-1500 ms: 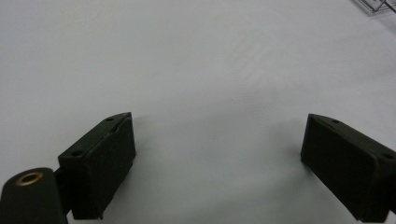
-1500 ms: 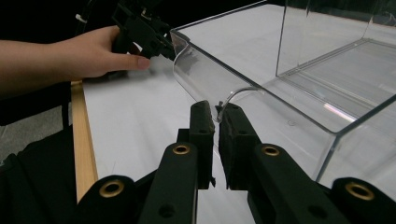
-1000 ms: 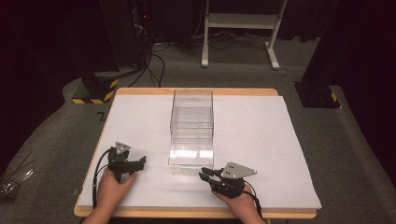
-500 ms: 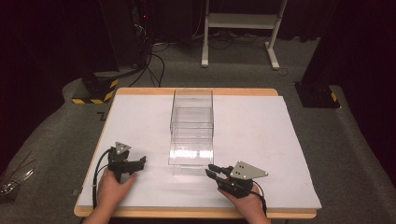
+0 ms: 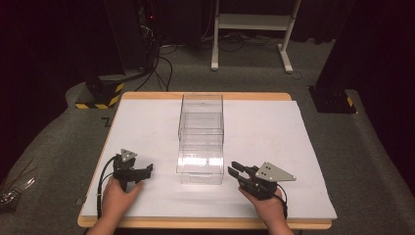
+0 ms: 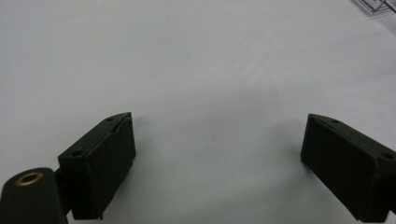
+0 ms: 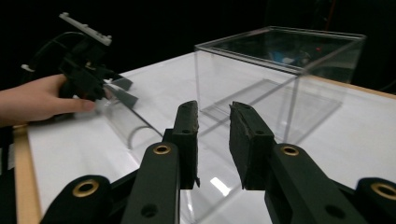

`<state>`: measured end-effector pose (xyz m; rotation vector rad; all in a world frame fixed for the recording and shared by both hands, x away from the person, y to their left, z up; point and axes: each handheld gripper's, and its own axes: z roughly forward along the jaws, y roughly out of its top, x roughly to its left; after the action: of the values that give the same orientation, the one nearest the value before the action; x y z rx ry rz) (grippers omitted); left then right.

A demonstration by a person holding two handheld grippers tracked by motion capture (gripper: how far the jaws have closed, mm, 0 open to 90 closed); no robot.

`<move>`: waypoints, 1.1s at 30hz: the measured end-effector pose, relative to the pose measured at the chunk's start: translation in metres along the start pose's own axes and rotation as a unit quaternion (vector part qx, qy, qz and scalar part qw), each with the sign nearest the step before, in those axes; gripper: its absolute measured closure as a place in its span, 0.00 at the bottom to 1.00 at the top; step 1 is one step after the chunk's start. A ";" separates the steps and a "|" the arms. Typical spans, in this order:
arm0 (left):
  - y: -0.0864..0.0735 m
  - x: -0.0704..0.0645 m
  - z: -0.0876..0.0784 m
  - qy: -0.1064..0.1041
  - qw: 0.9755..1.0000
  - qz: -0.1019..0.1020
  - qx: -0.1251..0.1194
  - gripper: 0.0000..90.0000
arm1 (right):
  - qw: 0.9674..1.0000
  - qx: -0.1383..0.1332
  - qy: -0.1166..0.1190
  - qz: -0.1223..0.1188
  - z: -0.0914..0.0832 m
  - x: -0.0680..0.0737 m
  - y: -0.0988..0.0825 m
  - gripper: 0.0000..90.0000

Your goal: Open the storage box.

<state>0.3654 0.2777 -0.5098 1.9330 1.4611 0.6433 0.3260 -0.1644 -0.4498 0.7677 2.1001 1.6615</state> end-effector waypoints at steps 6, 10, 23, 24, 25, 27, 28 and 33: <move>0.000 0.000 0.000 0.000 1.000 0.001 0.001 0.12 | 0.998 0.022 -0.051 0.002 -0.005 -0.018 -0.008 0.79; 0.000 0.000 0.000 0.000 1.000 0.001 0.001 0.12 | 0.995 0.050 -0.091 0.005 -0.007 -0.030 -0.015 0.78; 0.000 0.000 0.000 -0.001 1.000 0.001 0.001 0.12 | 0.973 0.131 -0.187 0.027 -0.021 -0.067 -0.037 0.71; 0.000 0.000 0.000 0.000 1.000 0.000 0.001 0.12 | 0.971 0.139 -0.191 0.032 -0.021 -0.069 -0.039 0.70; 0.000 0.000 0.000 0.000 1.000 0.001 0.001 0.12 | 0.969 0.146 -0.194 0.036 -0.020 -0.071 -0.040 0.68; 0.000 0.000 0.000 0.000 1.000 0.001 0.001 0.12 | 0.966 0.160 -0.201 0.041 -0.019 -0.074 -0.043 0.67; 0.000 0.000 0.000 0.000 1.000 0.000 0.001 0.12 | 0.964 0.167 -0.203 0.045 -0.018 -0.075 -0.045 0.66; 0.000 0.000 0.000 0.000 1.000 0.001 0.000 0.12 | 0.957 0.195 -0.201 0.070 -0.014 -0.083 -0.050 0.64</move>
<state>0.3653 0.2777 -0.5097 1.9348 1.4607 0.6435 0.3738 -0.2346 -0.4994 1.2813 2.1245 1.0359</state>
